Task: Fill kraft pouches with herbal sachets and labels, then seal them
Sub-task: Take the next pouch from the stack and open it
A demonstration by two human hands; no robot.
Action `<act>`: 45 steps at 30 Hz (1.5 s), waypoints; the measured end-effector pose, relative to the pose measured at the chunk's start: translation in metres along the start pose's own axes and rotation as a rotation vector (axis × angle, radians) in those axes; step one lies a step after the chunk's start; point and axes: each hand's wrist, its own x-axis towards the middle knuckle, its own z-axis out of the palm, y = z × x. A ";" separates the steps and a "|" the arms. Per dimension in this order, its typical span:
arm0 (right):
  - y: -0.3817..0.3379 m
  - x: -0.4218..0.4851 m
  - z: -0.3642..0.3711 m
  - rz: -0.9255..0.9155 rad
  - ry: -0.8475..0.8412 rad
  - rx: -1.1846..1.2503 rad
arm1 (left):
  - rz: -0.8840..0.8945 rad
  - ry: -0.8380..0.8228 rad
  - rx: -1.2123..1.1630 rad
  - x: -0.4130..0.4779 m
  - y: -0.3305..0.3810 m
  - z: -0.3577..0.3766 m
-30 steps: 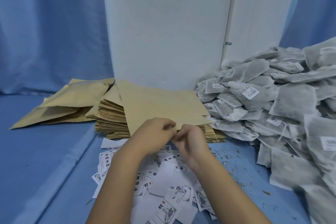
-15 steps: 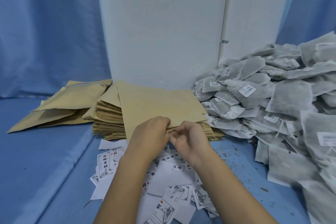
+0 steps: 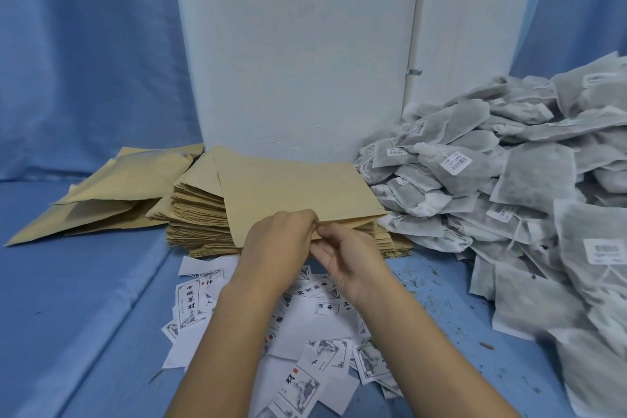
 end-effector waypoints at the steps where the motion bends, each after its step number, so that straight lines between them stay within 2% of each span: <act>1: 0.000 -0.001 0.000 0.012 -0.003 0.002 | -0.002 0.001 -0.006 0.000 0.000 0.000; 7: 0.000 -0.002 0.002 0.012 0.002 0.027 | -0.013 0.016 -0.133 -0.002 0.000 0.002; 18: 0.003 -0.001 -0.002 -0.037 0.132 -0.125 | -0.036 0.064 -0.192 -0.002 0.000 0.007; 23: 0.006 -0.003 0.000 -0.038 0.074 -0.117 | -0.101 0.116 -0.314 0.000 -0.006 0.005; 26: 0.005 0.000 0.000 0.001 0.052 -0.007 | -0.085 0.121 -0.247 -0.001 -0.004 0.007; 31: 0.005 0.002 -0.003 0.076 0.053 0.101 | -0.025 0.230 -0.091 -0.002 0.001 0.016; 39: 0.009 0.004 -0.009 0.116 0.125 0.045 | -0.042 0.319 -0.087 -0.010 -0.015 0.015; 45: -0.003 0.009 -0.030 0.031 0.287 -0.005 | -0.184 0.359 -0.021 -0.013 -0.036 0.010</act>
